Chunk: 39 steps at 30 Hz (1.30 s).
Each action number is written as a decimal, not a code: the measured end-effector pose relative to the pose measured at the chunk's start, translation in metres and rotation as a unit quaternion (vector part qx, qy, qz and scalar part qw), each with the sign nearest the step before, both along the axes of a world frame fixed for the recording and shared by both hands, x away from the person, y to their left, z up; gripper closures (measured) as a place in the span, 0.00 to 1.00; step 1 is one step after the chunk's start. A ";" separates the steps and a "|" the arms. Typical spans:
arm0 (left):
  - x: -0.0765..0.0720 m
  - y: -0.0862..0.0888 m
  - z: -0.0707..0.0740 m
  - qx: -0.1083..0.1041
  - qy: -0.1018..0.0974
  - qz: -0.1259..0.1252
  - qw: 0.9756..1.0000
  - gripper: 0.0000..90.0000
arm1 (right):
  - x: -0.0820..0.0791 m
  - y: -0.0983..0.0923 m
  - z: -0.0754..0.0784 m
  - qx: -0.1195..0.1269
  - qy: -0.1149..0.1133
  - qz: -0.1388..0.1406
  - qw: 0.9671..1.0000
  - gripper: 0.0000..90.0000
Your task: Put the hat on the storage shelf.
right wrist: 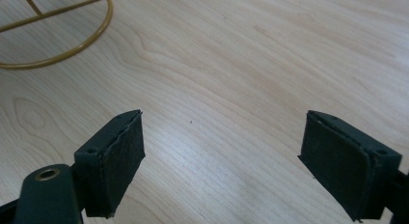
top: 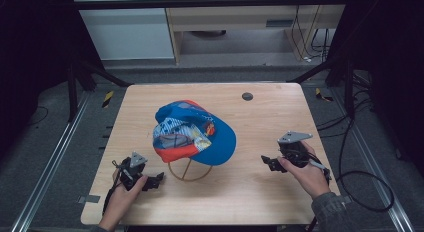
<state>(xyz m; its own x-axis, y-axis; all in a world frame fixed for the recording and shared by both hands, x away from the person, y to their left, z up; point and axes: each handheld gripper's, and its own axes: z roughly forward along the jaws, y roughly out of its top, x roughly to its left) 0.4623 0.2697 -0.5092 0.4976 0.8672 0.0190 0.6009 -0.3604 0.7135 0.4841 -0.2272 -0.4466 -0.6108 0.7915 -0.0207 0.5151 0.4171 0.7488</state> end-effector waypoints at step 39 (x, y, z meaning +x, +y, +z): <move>0.000 0.001 0.000 0.003 0.001 -0.003 1.000 0.00 | 0.006 0.012 -0.051 0.011 0.033 -0.045 0.998 0.13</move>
<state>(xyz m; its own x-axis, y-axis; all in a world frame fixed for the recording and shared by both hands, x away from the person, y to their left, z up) 0.4622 0.2702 -0.5089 0.5021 0.8645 0.0230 0.6011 -0.3680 0.7094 0.4905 -0.2155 -0.4981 -0.5367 0.8430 0.0356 0.5987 0.3507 0.7202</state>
